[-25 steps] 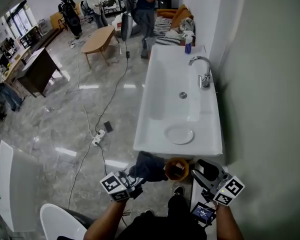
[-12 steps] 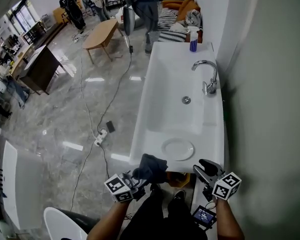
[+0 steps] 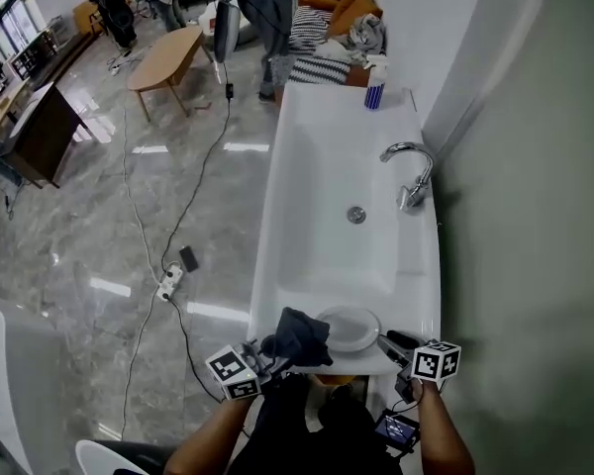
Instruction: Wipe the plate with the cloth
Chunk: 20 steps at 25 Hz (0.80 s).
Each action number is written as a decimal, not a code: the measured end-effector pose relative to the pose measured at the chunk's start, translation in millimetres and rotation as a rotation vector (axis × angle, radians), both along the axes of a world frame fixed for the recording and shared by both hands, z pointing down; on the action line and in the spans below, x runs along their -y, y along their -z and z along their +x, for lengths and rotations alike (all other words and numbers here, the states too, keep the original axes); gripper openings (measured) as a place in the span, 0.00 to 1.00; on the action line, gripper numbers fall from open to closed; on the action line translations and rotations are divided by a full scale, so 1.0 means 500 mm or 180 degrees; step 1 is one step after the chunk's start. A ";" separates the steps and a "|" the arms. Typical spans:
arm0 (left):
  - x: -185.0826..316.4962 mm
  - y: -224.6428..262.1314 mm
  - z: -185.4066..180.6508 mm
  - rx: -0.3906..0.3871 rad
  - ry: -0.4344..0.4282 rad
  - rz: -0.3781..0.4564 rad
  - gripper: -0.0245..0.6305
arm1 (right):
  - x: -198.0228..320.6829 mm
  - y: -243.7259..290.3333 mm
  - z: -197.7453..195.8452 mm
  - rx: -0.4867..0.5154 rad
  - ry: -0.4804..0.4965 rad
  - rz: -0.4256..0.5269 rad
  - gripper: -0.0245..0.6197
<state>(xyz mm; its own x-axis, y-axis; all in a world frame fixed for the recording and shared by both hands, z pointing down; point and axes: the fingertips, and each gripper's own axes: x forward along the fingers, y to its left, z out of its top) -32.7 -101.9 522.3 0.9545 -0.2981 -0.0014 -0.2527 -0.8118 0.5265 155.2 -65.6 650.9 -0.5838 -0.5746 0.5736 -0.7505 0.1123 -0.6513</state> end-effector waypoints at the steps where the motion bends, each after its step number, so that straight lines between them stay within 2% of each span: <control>1: 0.007 -0.008 0.001 0.0022 -0.0024 -0.0012 0.10 | 0.005 -0.013 0.002 -0.0006 -0.0005 -0.0088 0.26; 7: 0.033 -0.062 0.034 0.0146 -0.0051 -0.0112 0.10 | 0.035 -0.066 -0.001 0.0077 0.0164 -0.0422 0.26; 11: 0.047 -0.087 0.073 0.0230 0.0002 -0.0157 0.10 | 0.049 -0.093 -0.005 0.0233 0.0227 -0.0532 0.25; 16: 0.046 -0.094 0.111 0.0182 -0.0017 -0.0168 0.10 | 0.055 -0.117 -0.010 0.0306 0.0323 -0.0643 0.20; 20: 0.038 -0.112 0.128 0.0296 -0.0096 -0.0179 0.10 | 0.056 -0.121 -0.003 0.0358 0.0308 -0.0687 0.12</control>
<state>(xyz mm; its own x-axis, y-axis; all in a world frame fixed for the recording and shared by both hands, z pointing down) 31.5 -120.8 578.3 0.9583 -0.2665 0.1037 -0.2787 -0.7895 0.5468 153.8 -93.6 711.3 -0.6971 -0.3843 0.6053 -0.6646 0.0295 -0.7466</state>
